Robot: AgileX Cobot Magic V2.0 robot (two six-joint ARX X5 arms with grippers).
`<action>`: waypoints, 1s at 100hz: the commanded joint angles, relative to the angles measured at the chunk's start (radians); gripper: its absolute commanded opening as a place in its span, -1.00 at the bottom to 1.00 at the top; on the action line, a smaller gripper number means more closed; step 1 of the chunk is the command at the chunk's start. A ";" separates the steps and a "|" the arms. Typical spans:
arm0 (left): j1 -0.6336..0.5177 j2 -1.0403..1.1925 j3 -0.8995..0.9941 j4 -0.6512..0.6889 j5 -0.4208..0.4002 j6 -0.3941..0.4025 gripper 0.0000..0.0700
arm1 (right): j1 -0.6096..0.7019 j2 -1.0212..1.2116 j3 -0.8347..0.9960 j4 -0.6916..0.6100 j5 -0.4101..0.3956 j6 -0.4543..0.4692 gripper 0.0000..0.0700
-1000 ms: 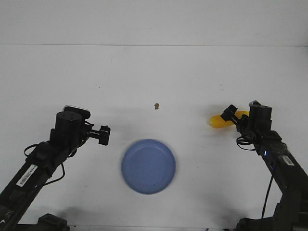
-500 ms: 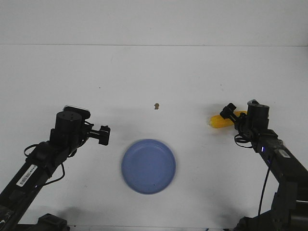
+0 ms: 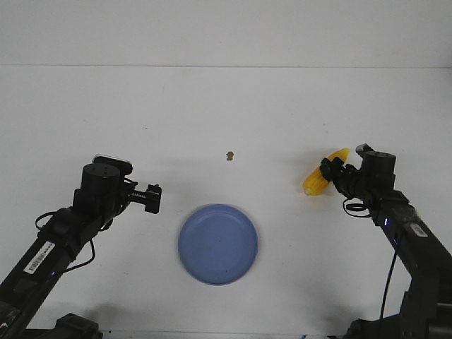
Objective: Place corn on plate with both arms
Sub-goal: 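Close the right gripper on the corn and lift it, then carry the corn over the blue plate and release it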
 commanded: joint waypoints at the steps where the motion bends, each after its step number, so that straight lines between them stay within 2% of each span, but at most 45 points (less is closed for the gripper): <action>1: -0.001 0.008 0.014 0.002 0.001 0.002 1.00 | 0.039 -0.069 0.016 -0.007 -0.044 -0.071 -0.56; 21: -0.001 0.008 0.014 0.003 0.001 0.002 1.00 | 0.227 -0.221 0.015 -0.218 -0.054 -0.210 -0.56; 35: -0.001 0.008 0.014 0.003 0.001 0.002 1.00 | 0.397 -0.240 0.015 -0.329 -0.013 -0.265 -0.55; 62: -0.001 0.008 0.014 0.003 0.001 0.001 1.00 | 0.658 -0.216 0.015 -0.330 0.135 -0.268 -0.54; 77: -0.001 0.008 0.014 0.003 0.001 0.001 1.00 | 0.734 -0.171 0.015 -0.322 0.162 -0.257 -0.48; 82: -0.001 0.008 0.014 0.003 0.001 0.001 1.00 | 0.745 -0.157 0.015 -0.322 0.162 -0.254 -0.41; 93: -0.001 0.008 0.014 0.003 0.001 0.001 1.00 | 0.769 -0.117 0.015 -0.314 0.162 -0.241 -0.02; 100: -0.001 0.008 0.014 0.003 0.001 0.001 1.00 | 0.776 -0.101 0.015 -0.311 0.162 -0.239 0.14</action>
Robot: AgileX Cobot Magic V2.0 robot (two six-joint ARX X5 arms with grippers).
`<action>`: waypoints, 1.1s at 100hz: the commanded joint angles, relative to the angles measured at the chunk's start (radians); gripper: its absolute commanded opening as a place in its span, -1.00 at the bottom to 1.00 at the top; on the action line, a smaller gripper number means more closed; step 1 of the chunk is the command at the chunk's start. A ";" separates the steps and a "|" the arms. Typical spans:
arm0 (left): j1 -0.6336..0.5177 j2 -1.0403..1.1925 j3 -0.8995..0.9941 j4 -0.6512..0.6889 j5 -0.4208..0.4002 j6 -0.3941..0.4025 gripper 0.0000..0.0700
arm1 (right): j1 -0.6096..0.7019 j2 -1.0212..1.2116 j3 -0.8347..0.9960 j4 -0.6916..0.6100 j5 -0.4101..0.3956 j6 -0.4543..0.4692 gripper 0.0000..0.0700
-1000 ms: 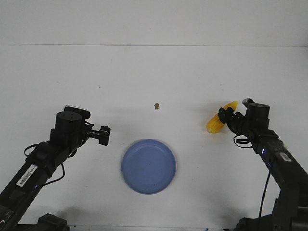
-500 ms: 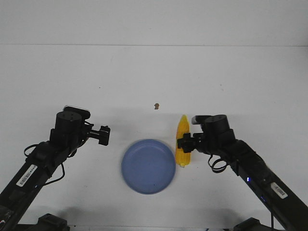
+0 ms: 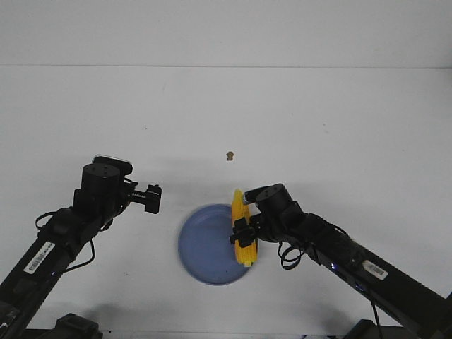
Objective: Place corn on plate with both arms
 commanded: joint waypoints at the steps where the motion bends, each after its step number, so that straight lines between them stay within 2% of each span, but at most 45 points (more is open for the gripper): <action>1: -0.001 0.008 0.014 0.003 0.001 0.001 1.00 | 0.014 0.025 0.010 0.018 0.003 0.010 0.15; 16: -0.001 0.008 0.014 0.003 0.001 0.001 1.00 | 0.025 0.032 0.010 0.048 0.008 0.023 0.42; 45: -0.001 0.008 0.014 -0.001 0.001 -0.045 1.00 | -0.021 -0.039 0.010 0.115 0.077 -0.007 0.43; 61: -0.001 -0.013 0.014 0.024 0.001 -0.060 1.00 | -0.121 -0.193 0.010 0.085 0.207 -0.100 0.43; 82: 0.001 -0.119 0.011 0.072 -0.011 -0.086 1.00 | -0.335 -0.487 0.010 0.042 0.361 -0.263 0.43; 98: 0.005 -0.222 -0.030 0.093 -0.045 -0.088 1.00 | -0.482 -0.676 -0.004 -0.021 0.418 -0.392 0.43; 110: 0.019 -0.313 -0.117 0.154 -0.045 -0.113 1.00 | -0.540 -0.797 -0.065 -0.021 0.416 -0.402 0.43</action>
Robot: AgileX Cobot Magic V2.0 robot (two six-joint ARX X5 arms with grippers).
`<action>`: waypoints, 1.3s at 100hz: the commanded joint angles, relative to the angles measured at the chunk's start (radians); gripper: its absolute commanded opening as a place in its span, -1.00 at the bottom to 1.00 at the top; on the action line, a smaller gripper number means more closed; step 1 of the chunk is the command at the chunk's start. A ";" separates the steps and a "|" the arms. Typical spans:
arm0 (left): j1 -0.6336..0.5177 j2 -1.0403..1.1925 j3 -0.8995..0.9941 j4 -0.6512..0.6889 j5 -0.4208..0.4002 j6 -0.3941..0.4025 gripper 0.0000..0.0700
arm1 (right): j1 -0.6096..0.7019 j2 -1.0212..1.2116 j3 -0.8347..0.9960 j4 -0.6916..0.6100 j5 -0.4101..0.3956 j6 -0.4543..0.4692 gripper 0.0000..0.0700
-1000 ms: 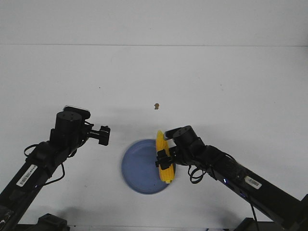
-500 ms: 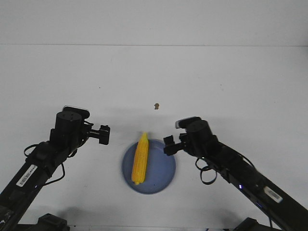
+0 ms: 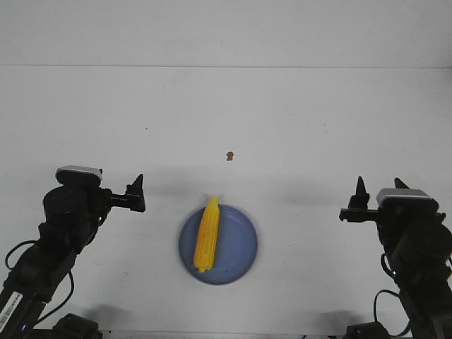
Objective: Place corn on plate with both arms
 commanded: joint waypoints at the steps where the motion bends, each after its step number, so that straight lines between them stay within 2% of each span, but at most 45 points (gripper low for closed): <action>1: 0.004 -0.035 -0.045 0.039 -0.006 -0.027 1.00 | -0.013 -0.045 -0.038 0.001 -0.001 -0.043 0.43; 28: 0.007 -0.230 -0.299 0.130 -0.019 -0.056 1.00 | -0.031 -0.326 -0.311 0.031 -0.003 -0.038 0.43; 44: 0.007 -0.302 -0.348 0.117 -0.038 -0.067 0.99 | -0.030 -0.457 -0.320 0.075 -0.001 -0.039 0.42; 48: 0.007 -0.312 -0.348 0.118 -0.041 -0.066 0.92 | -0.031 -0.473 -0.320 0.073 0.002 -0.039 0.42; 53: 0.007 -0.324 -0.348 0.124 -0.041 -0.066 0.68 | -0.031 -0.480 -0.320 0.068 0.002 -0.039 0.32; 60: 0.007 -0.337 -0.348 0.130 -0.041 -0.066 0.11 | -0.031 -0.479 -0.320 0.050 -0.008 -0.039 0.03; 66: 0.007 -0.347 -0.348 0.130 -0.041 -0.066 -0.49 | -0.029 -0.478 -0.321 0.038 -0.016 -0.039 -0.33; 71: 0.007 -0.353 -0.348 0.130 -0.041 -0.066 -1.00 | -0.028 -0.478 -0.321 0.037 -0.024 -0.041 -0.77; 73: 0.007 -0.355 -0.348 0.130 -0.041 -0.066 -1.00 | -0.028 -0.478 -0.321 0.037 -0.029 -0.044 -0.97; 74: 0.007 -0.355 -0.348 0.130 -0.041 -0.066 -0.98 | -0.028 -0.478 -0.321 0.037 -0.031 -0.047 -1.00; 83: 0.007 -0.359 -0.348 0.130 -0.041 -0.066 -0.98 | -0.028 -0.478 -0.321 0.038 -0.031 -0.074 -0.99; 130: 0.007 -0.359 -0.348 0.130 -0.041 -0.066 -0.97 | -0.028 -0.479 -0.320 0.039 -0.029 -0.072 -0.99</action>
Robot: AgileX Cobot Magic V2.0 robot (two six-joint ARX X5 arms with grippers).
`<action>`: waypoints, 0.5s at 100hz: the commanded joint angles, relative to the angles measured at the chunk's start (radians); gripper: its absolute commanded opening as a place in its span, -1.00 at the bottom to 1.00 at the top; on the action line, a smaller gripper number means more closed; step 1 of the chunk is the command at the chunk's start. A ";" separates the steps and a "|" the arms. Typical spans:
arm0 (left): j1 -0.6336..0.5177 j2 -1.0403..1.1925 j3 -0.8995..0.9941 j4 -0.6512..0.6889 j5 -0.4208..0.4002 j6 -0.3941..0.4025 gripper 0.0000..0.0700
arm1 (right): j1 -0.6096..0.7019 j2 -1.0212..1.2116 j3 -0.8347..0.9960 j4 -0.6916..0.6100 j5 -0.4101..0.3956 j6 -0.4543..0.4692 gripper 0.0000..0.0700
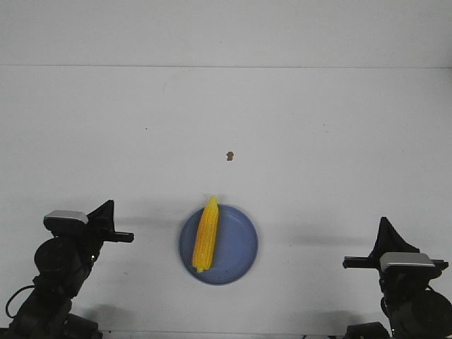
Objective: Place corn on plate with both arms
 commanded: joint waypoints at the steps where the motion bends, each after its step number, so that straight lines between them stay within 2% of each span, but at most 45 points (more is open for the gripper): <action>1: -0.001 0.003 0.010 0.013 -0.004 -0.006 -0.97 | 0.002 0.000 0.004 0.010 0.000 -0.007 -0.99; 50: -0.001 -0.008 0.010 0.012 -0.005 -0.006 -0.97 | 0.001 0.000 0.004 0.010 0.000 -0.007 -0.99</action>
